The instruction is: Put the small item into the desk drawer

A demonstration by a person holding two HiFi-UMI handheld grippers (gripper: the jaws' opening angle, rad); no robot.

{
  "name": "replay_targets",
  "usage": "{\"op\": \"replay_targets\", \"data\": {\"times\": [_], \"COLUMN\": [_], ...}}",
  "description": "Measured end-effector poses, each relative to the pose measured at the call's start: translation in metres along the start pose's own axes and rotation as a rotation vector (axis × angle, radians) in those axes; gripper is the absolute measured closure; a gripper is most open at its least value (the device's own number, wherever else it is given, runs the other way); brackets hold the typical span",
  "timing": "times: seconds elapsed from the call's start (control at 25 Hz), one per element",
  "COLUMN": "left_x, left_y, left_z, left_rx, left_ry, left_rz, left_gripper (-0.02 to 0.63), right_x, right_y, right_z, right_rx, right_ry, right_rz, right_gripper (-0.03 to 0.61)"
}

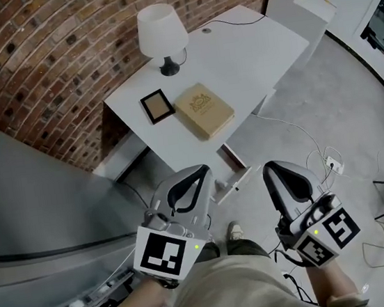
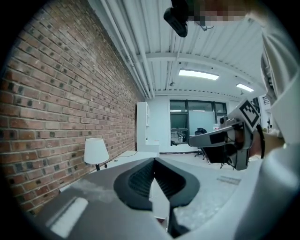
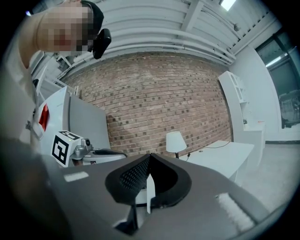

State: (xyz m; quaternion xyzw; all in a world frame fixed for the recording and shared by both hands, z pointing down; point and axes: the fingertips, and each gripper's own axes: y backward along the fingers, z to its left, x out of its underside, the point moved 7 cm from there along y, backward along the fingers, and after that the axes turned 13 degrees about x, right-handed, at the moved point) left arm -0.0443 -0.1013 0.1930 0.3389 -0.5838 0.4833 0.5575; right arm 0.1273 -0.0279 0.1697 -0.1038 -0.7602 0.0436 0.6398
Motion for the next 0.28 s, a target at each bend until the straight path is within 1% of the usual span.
{"op": "replay_targets", "data": {"times": [0.08,0.28], "left_x": [-0.0019,-0.0041], "left_y": [0.0017,0.0035], "left_z": [0.0014,0.0028], "left_rx": [-0.005,-0.01], "left_ry": [-0.001,0.0], "left_rz": [0.001,0.004], "left_gripper": [0.611,0.611], "right_x": [-0.0028,-0.0079], "right_y": [-0.0014,-0.0035], "right_z": [0.0005,-0.0013], "right_rx": [-0.01,-0.015], "right_ry": [-0.012,-0.006], "right_rz": [-0.002,-0.003], "right_gripper": [0.575,0.575]}}
